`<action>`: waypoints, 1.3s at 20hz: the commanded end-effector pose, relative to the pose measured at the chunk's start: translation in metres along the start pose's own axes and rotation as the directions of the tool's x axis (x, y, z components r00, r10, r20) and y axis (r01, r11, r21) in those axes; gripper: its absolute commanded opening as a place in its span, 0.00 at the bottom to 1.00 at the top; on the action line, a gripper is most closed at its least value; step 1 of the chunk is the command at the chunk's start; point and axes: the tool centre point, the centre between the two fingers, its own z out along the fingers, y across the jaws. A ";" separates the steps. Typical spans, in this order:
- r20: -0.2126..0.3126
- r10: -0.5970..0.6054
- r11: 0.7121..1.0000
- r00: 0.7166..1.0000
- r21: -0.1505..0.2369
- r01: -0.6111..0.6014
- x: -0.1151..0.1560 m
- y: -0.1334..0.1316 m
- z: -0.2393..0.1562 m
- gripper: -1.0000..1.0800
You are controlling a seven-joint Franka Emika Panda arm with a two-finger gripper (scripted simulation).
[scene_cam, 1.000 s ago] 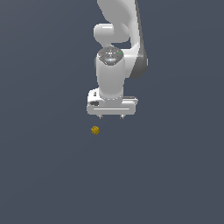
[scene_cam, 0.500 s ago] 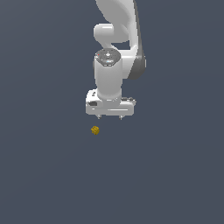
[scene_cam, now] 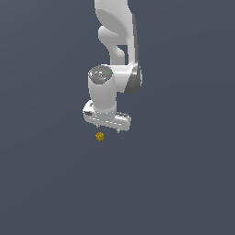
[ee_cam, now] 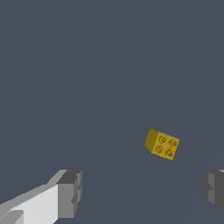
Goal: Pick up the object and move it to a goal position.
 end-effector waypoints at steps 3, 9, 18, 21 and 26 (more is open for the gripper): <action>-0.002 0.147 0.989 0.989 -0.002 -0.147 0.004 0.025 0.027 0.96; -0.007 0.278 0.961 0.961 -0.006 -0.278 0.005 0.049 0.050 0.96; -0.009 0.324 0.946 0.946 -0.009 -0.324 0.005 0.058 0.059 0.96; -0.009 0.325 0.946 0.946 -0.009 -0.325 0.005 0.058 0.065 0.96; -0.010 0.327 0.945 0.945 -0.009 -0.327 0.004 0.059 0.086 0.96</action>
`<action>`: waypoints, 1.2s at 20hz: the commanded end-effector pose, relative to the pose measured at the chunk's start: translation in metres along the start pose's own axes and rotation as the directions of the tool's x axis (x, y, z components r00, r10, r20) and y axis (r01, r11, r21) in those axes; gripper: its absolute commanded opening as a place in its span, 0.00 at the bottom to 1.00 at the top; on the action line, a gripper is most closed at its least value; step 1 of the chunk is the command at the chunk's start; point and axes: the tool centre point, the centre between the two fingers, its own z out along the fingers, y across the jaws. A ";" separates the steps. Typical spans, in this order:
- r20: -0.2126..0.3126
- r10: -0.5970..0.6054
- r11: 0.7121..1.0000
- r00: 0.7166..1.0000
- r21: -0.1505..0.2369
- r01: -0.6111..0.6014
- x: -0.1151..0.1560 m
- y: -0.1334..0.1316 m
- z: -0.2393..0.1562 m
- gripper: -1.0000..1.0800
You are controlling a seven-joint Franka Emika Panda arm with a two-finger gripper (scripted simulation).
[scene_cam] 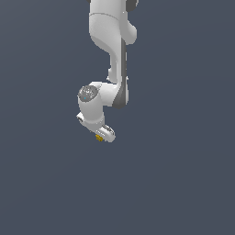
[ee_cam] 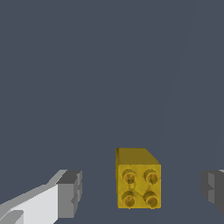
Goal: Pick up the object and move it to a goal position.
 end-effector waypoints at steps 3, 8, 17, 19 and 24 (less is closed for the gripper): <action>0.001 0.003 1.000 1.000 0.000 -0.003 -0.001 0.001 0.022 0.96; 0.000 0.004 1.000 1.000 0.000 -0.004 0.000 0.000 0.032 0.96; 0.000 0.004 1.000 1.000 0.000 -0.004 0.000 0.000 0.032 0.00; 0.000 0.004 1.000 1.000 0.000 -0.004 0.000 0.000 0.032 0.00; 0.001 0.003 1.000 1.000 0.000 -0.003 0.004 0.002 0.028 0.00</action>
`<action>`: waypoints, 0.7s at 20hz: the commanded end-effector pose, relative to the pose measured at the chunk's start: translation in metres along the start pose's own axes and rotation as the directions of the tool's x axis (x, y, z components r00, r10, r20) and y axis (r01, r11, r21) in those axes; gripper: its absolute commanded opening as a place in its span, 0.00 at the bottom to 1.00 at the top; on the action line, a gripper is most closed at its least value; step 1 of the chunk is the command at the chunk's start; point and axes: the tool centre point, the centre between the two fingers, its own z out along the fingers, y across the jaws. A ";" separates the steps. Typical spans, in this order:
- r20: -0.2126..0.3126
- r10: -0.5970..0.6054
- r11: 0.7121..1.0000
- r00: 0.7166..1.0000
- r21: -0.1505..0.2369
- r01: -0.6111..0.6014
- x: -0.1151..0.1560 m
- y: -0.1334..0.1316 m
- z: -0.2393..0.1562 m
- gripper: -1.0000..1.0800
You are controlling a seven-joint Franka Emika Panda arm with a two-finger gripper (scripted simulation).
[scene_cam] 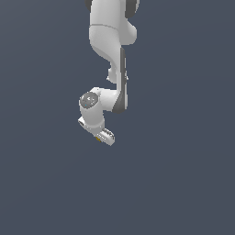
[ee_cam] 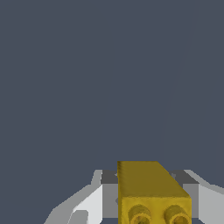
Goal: Pick up the object and move it to a goal position.
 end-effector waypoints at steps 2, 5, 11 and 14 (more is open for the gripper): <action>-0.001 0.001 1.000 1.000 0.000 -0.001 0.007 0.003 -0.006 0.00; -0.001 0.001 1.000 1.000 0.000 -0.001 0.017 0.008 -0.016 0.00; -0.001 0.001 1.000 1.000 0.000 -0.001 0.047 0.021 -0.044 0.00; -0.002 0.001 1.000 1.000 -0.001 -0.001 0.066 0.029 -0.062 0.00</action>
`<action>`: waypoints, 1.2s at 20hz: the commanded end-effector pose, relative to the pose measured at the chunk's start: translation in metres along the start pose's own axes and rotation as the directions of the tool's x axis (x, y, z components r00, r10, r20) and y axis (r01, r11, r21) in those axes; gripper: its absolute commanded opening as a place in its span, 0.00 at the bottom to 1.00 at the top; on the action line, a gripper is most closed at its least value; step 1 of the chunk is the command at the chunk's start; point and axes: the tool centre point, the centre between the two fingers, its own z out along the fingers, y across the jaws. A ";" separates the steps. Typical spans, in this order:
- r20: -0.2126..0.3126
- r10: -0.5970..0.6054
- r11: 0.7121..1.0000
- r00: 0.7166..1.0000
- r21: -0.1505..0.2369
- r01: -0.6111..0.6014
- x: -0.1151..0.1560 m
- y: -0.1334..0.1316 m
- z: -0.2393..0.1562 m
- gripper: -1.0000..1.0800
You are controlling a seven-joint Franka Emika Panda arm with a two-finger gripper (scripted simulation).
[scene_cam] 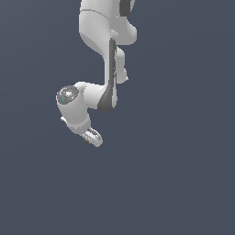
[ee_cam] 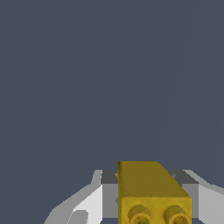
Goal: Pick up the object and move it to a goal position.
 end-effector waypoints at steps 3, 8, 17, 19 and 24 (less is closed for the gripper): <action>-0.001 0.000 1.000 1.000 0.000 0.000 0.029 0.013 -0.027 0.00; -0.001 0.000 1.000 1.000 0.000 0.000 0.061 0.025 -0.055 0.00; -0.001 0.000 1.000 1.000 0.000 0.000 0.094 0.037 -0.083 0.00; -0.001 0.000 1.000 1.000 0.001 0.000 0.098 0.039 -0.086 0.00; -0.001 0.000 1.000 1.000 0.001 0.000 0.103 0.040 -0.090 0.00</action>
